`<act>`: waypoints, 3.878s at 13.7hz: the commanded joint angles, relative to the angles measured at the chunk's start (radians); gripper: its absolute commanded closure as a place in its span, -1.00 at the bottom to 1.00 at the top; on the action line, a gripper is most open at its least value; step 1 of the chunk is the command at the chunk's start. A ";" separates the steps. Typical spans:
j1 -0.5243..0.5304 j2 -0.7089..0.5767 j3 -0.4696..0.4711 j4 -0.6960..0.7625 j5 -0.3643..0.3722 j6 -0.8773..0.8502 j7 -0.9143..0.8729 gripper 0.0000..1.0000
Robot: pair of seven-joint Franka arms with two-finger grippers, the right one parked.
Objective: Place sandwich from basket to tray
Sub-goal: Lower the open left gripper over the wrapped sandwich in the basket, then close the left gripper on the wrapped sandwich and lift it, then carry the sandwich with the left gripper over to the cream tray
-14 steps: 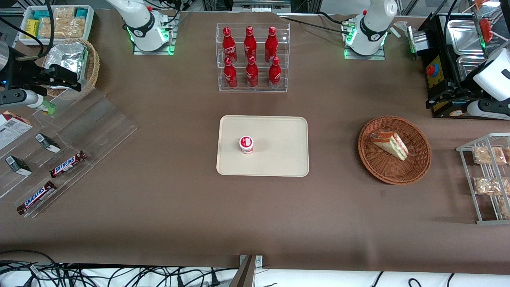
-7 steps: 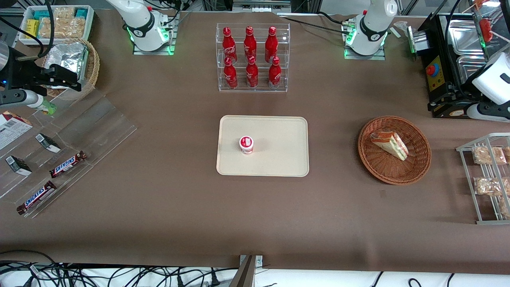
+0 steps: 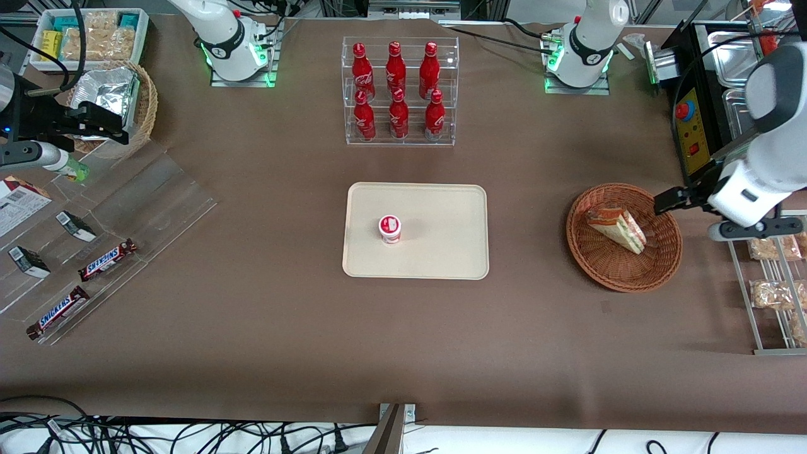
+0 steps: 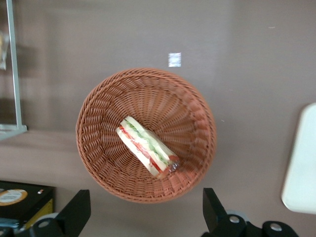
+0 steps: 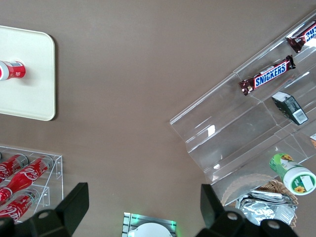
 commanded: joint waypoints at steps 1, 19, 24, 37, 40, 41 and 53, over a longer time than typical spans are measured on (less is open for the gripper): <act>-0.003 -0.038 -0.003 -0.122 0.031 0.087 -0.111 -1.00; -0.003 0.108 -0.007 -0.491 0.352 0.706 -0.955 -1.00; -0.003 0.125 -0.009 -0.489 0.384 0.715 -0.983 0.26; -0.004 0.065 -0.066 -0.284 0.335 0.396 -0.862 1.00; -0.009 0.071 -0.073 -0.108 0.220 0.196 -0.721 1.00; -0.016 0.071 -0.073 -0.057 0.214 0.119 -0.678 1.00; -0.036 0.134 -0.461 0.143 0.099 0.027 -0.353 1.00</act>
